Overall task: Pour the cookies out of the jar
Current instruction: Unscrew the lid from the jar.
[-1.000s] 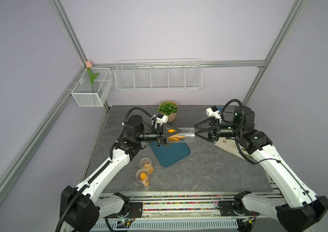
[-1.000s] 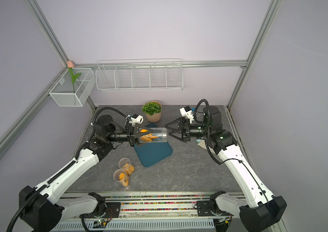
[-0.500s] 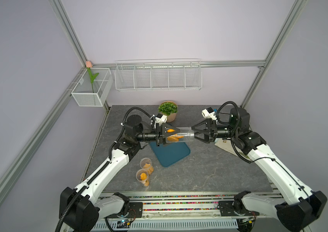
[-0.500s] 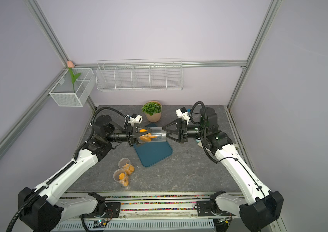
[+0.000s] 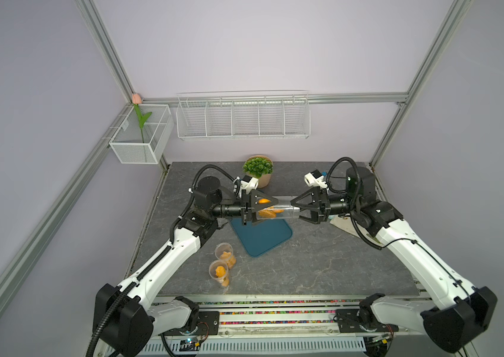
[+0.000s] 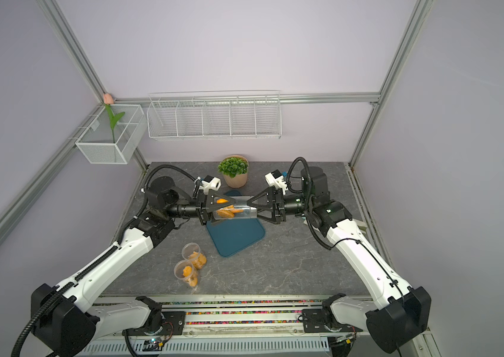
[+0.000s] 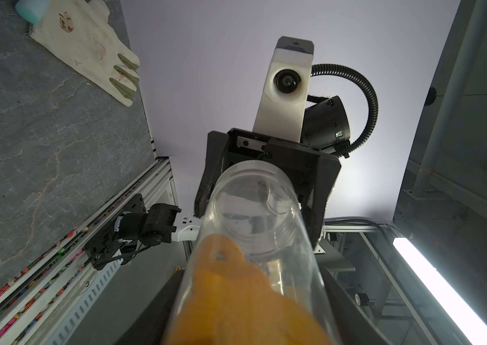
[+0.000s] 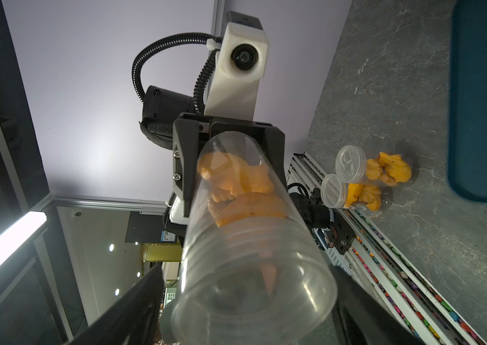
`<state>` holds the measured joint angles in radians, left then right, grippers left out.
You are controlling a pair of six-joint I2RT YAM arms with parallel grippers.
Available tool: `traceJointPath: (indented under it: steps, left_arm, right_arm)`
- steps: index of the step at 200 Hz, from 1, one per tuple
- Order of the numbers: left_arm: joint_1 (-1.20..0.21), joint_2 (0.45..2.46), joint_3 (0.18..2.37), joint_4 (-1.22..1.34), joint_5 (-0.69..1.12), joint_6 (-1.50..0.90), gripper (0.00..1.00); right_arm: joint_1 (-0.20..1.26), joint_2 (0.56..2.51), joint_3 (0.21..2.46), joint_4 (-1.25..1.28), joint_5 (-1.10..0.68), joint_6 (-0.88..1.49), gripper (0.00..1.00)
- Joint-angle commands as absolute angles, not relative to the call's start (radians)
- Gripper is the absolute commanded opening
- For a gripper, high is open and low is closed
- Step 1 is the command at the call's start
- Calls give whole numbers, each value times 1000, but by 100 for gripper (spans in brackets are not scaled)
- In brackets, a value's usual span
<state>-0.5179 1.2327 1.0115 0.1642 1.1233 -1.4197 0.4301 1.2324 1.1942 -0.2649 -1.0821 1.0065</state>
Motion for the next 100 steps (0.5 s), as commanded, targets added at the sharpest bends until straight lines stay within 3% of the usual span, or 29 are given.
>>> traceJointPath:
  steps: [1, 100]
  left_arm:
    - [-522, 1234, 1039, 215, 1136, -1419, 60]
    - [-520, 1236, 1031, 209, 1160, -1416, 60]
  right_arm:
    - [436, 1220, 1197, -245, -1123, 1018, 83]
    - [427, 1185, 1157, -155, -1150, 1021, 76]
